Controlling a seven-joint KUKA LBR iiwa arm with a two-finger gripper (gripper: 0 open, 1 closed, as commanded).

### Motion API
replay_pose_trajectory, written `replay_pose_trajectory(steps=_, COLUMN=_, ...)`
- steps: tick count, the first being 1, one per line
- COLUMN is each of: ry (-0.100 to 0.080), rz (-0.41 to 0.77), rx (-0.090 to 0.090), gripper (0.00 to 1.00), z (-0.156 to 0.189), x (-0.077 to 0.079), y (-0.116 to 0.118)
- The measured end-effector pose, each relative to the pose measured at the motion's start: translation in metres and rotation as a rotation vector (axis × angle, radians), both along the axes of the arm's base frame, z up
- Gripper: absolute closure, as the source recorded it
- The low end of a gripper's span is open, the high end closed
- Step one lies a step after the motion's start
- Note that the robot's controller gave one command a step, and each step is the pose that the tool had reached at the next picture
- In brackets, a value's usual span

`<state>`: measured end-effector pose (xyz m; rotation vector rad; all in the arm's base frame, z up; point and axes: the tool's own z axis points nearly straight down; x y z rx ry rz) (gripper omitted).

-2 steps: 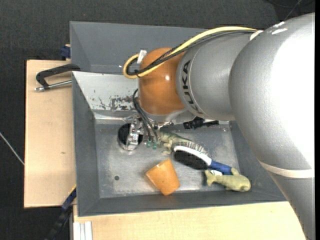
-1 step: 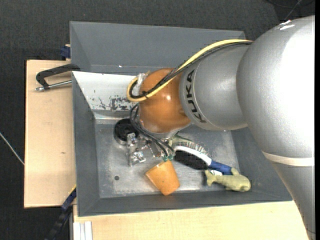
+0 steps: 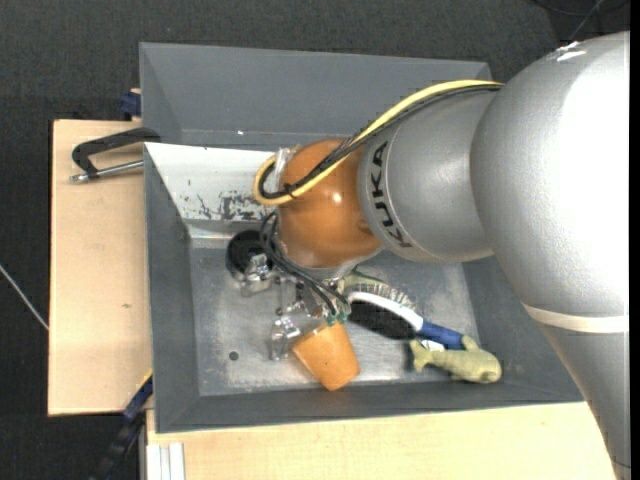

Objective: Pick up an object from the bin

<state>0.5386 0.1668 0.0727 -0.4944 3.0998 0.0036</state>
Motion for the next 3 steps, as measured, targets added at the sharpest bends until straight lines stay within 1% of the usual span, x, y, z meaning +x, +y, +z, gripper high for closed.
replay_pose_trajectory(steps=1, ry=0.002, rz=0.028, rx=-0.004, gripper=0.00, z=0.037, x=-0.021, y=-0.061)
replay_pose_trajectory(steps=2, ry=-0.006, rz=-0.008, rx=0.004, gripper=0.00, z=-0.001, x=0.034, y=-0.113)
replay_pose_trajectory(steps=3, ry=0.001, rz=-0.058, rx=0.001, gripper=0.00, z=0.018, x=0.041, y=-0.237)
